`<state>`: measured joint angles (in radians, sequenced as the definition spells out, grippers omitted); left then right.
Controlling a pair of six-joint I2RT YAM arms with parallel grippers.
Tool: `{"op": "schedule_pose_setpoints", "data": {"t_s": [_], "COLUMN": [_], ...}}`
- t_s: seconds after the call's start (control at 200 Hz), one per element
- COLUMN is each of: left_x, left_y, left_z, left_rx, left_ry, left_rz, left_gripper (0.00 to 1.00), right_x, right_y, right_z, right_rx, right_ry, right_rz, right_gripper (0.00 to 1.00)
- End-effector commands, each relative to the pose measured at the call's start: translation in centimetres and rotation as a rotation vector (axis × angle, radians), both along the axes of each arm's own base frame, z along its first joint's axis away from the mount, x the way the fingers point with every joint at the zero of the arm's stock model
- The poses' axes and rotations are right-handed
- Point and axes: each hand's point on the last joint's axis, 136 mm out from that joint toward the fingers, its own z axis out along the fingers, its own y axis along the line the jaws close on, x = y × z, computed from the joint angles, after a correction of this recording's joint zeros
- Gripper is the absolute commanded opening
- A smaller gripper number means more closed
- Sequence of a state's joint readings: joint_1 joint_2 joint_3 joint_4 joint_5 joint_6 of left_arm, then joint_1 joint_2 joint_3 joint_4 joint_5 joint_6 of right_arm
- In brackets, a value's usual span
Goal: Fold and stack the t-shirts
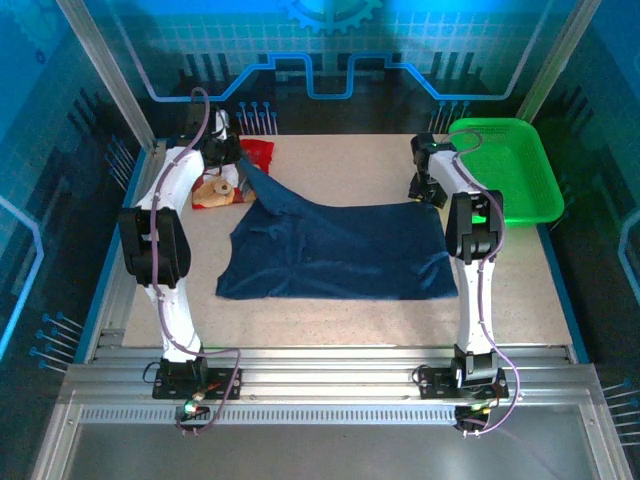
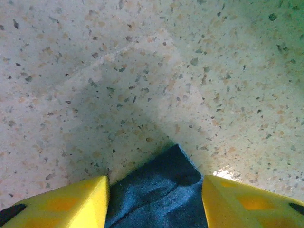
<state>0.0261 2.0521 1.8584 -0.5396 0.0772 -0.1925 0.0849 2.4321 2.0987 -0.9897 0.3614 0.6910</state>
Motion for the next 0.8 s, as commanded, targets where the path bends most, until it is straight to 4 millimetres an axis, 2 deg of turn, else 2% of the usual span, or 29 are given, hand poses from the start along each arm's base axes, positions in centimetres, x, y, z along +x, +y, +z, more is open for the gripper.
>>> {"op": "schedule_pose_setpoints", "data": {"t_s": [0.0, 0.075, 0.135, 0.285, 0.4, 0.505, 0.705, 0.73, 0.745, 0.795], "left_x": [0.0, -0.1, -0.2, -0.5, -0.5, -0.4, -0.5, -0.6, -0.6, -0.6], "left_y": [-0.6, -0.8, -1.0, -1.2, -1.3, -1.3, -1.2, -1.3, -1.3, -1.4], "left_z": [1.7, 1.9, 2.0, 2.3, 2.6, 3.1, 4.0, 4.2, 4.4, 4.7], "left_rx": [-0.023, -0.024, -0.023, -0.027, -0.027, -0.028, -0.028, -0.028, -0.030, -0.037], "left_ry": [-0.041, -0.043, -0.045, -0.047, -0.053, -0.062, -0.082, -0.086, -0.091, -0.098], "left_rz": [-0.015, -0.019, -0.025, -0.029, -0.031, -0.030, -0.030, -0.032, -0.033, -0.036], "left_gripper": [0.00, 0.00, 0.00, 0.00, 0.00, 0.00, 0.00, 0.00, 0.00, 0.00], "right_x": [-0.5, -0.5, -0.6, -1.3, -1.0, -0.3, 0.6, 0.5, 0.7, 0.9], "right_y": [-0.1, -0.1, -0.1, -0.1, -0.4, -0.7, -1.6, -1.7, -1.8, -1.8], "right_z": [-0.8, -1.1, -1.7, -2.5, -1.8, 0.0, 4.8, 4.6, 5.8, 6.7], "right_rx": [-0.025, -0.027, -0.026, -0.011, -0.012, -0.028, -0.047, -0.047, -0.043, -0.036], "right_ry": [0.046, 0.061, 0.078, 0.102, 0.067, 0.019, -0.107, -0.107, -0.136, -0.169], "right_rz": [-0.032, -0.041, -0.047, -0.077, -0.087, -0.071, -0.050, -0.046, -0.044, -0.029], "right_gripper": [0.54, 0.51, 0.45, 0.18, 0.00, 0.00, 0.00, 0.00, 0.00, 0.00]}}
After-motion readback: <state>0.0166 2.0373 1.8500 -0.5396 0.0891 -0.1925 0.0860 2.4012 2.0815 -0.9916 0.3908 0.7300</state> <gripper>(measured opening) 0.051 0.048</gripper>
